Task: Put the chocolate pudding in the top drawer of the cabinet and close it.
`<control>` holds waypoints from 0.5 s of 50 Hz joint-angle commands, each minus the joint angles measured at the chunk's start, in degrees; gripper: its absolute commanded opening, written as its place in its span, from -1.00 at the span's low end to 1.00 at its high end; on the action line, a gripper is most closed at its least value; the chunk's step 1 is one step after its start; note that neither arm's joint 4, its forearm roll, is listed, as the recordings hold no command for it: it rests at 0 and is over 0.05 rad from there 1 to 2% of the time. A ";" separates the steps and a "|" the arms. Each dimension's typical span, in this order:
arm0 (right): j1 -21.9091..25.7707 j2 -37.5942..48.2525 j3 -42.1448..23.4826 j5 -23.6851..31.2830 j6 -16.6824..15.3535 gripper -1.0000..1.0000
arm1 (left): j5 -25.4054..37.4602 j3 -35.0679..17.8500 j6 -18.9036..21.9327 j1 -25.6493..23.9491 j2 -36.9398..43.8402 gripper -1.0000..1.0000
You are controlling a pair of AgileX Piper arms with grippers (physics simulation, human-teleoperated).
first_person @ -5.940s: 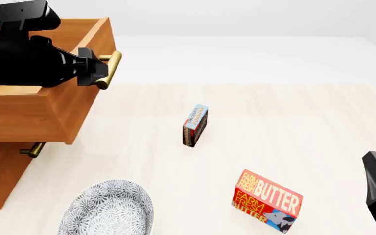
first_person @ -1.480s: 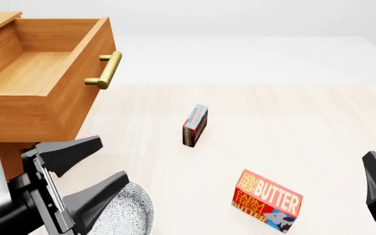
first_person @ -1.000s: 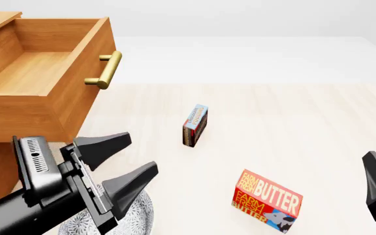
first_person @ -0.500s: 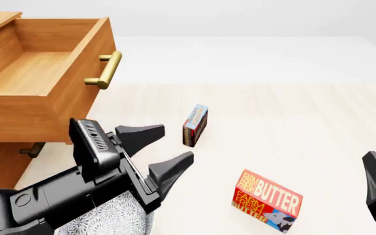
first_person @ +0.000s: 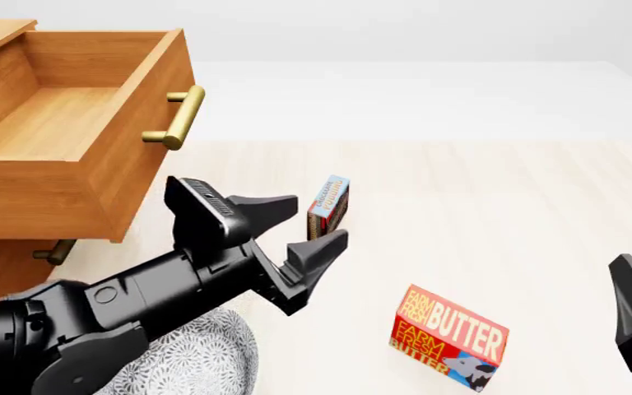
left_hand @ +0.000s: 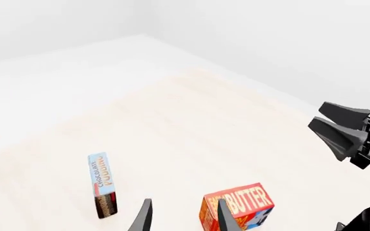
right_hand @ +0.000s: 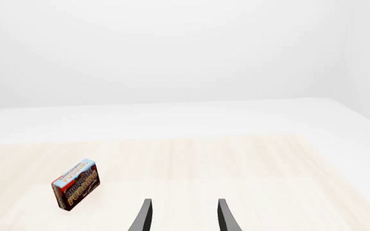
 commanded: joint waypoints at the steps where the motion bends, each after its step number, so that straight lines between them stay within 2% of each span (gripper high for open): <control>1: 0.01 0.00 0.00 0.00 0.00 1.00 | -1.20 -1.37 -1.73 2.44 3.33 1.00; 25: -0.01 0.00 0.00 0.00 0.01 1.00 | 0.62 -4.17 0.70 5.32 9.59 1.00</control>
